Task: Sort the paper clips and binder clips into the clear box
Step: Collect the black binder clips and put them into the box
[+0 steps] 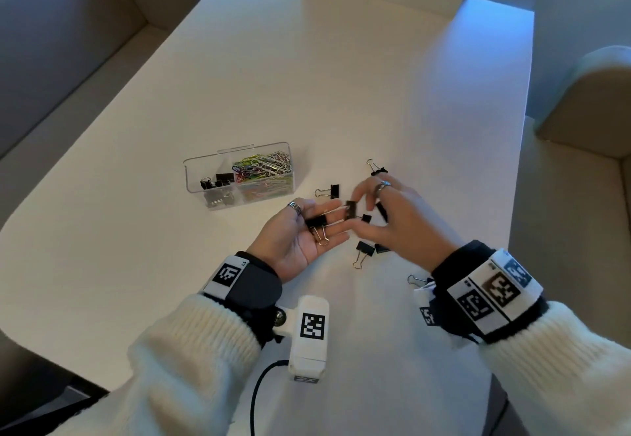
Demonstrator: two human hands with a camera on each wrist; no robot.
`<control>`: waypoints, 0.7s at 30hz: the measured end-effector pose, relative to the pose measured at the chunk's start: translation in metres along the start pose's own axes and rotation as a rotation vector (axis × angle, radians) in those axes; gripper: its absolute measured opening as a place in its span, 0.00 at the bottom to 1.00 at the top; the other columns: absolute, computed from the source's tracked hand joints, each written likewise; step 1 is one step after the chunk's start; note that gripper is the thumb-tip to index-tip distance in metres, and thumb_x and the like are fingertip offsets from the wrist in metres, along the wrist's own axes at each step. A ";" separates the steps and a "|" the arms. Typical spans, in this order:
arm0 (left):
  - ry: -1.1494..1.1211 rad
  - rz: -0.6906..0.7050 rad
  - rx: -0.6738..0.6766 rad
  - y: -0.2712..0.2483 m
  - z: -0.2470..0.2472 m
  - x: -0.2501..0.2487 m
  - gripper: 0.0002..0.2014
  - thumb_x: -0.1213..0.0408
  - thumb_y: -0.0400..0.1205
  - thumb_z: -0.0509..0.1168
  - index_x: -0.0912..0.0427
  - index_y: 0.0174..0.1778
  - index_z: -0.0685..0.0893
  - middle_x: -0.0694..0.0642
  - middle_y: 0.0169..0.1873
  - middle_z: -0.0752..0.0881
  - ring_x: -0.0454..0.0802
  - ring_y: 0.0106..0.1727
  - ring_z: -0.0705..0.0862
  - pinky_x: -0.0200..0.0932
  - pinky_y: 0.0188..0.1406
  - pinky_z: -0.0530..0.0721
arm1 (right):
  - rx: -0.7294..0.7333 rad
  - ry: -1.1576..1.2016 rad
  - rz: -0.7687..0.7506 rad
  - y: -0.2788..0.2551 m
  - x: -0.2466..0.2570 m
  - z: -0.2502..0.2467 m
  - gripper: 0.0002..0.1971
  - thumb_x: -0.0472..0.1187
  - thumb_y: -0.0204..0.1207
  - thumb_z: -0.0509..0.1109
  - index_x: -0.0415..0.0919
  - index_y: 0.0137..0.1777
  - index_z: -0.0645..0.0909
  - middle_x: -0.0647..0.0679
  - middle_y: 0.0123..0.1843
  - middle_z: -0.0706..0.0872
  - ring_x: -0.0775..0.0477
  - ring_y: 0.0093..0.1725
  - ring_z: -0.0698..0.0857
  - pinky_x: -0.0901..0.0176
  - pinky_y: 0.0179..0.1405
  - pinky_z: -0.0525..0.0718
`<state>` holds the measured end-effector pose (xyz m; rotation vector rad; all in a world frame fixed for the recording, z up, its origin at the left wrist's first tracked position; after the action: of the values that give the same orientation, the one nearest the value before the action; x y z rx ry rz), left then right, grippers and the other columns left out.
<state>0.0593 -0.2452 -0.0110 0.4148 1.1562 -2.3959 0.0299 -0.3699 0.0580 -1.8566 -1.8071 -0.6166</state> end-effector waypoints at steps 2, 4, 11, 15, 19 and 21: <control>-0.019 -0.013 0.014 -0.002 0.003 -0.001 0.20 0.60 0.84 0.50 0.69 0.55 0.83 0.65 0.45 0.88 0.57 0.43 0.88 0.46 0.40 0.89 | 0.075 0.021 -0.064 0.004 0.024 0.011 0.14 0.42 0.69 0.75 0.37 0.51 0.80 0.58 0.44 0.73 0.53 0.42 0.78 0.72 0.44 0.74; -0.036 -0.007 0.028 -0.004 0.003 -0.004 0.19 0.61 0.83 0.50 0.67 0.51 0.84 0.63 0.40 0.89 0.55 0.37 0.89 0.42 0.36 0.88 | 0.104 0.009 -0.088 0.009 0.037 0.020 0.18 0.40 0.67 0.76 0.39 0.57 0.79 0.51 0.50 0.75 0.49 0.49 0.80 0.61 0.53 0.77; -0.096 0.067 0.053 -0.022 -0.011 -0.026 0.15 0.66 0.84 0.52 0.67 0.47 0.84 0.61 0.38 0.89 0.54 0.36 0.90 0.42 0.36 0.89 | 0.010 0.230 -0.169 0.021 0.063 0.024 0.22 0.40 0.68 0.76 0.44 0.63 0.77 0.62 0.50 0.76 0.63 0.49 0.78 0.81 0.52 0.72; -0.156 0.119 0.003 -0.037 -0.029 -0.052 0.14 0.67 0.84 0.52 0.68 0.48 0.83 0.64 0.36 0.89 0.55 0.36 0.90 0.48 0.39 0.88 | -0.217 0.313 -0.119 0.043 0.058 0.014 0.12 0.40 0.78 0.67 0.44 0.60 0.79 0.53 0.49 0.83 0.66 0.49 0.81 0.85 0.51 0.71; -0.221 0.204 -0.052 -0.052 -0.050 -0.088 0.14 0.68 0.83 0.51 0.68 0.43 0.82 0.63 0.32 0.88 0.56 0.34 0.90 0.47 0.39 0.88 | -0.148 0.189 -0.053 0.073 0.055 0.031 0.16 0.39 0.79 0.64 0.43 0.66 0.75 0.48 0.57 0.82 0.52 0.59 0.78 0.77 0.55 0.68; -0.255 0.239 -0.073 -0.057 -0.058 -0.102 0.13 0.69 0.82 0.51 0.68 0.43 0.81 0.63 0.35 0.87 0.56 0.38 0.89 0.48 0.43 0.87 | -0.059 0.105 -0.058 0.086 0.059 0.043 0.22 0.41 0.77 0.66 0.44 0.71 0.71 0.47 0.65 0.77 0.48 0.67 0.73 0.64 0.65 0.67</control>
<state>0.1215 -0.1411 0.0370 0.2029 1.0141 -2.1212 0.1178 -0.2984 0.0586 -1.7798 -1.7971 -0.7818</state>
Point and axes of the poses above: each hand's wrist, its own y-axis towards the middle knuckle, its own z-axis out of the palm, x = y × z, the point moved 6 cm from there along y, towards the middle knuckle
